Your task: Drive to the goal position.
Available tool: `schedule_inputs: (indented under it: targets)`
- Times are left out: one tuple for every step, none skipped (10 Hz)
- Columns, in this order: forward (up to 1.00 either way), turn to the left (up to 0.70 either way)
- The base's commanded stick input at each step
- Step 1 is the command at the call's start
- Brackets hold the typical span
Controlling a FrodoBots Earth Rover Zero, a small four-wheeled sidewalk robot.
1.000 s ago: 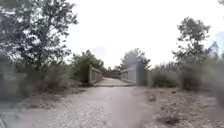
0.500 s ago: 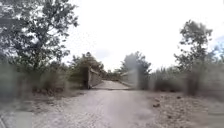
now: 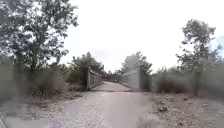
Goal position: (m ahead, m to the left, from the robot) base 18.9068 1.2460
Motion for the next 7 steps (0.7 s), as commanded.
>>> schedule_inputs:
  targets:
    - [0.45,0.00]
    - [0.45,0.00]
    - [0.45,0.00]
    - [0.45,0.00]
    - [0.45,0.00]
    - [0.45,0.00]
    - [0.45,0.00]
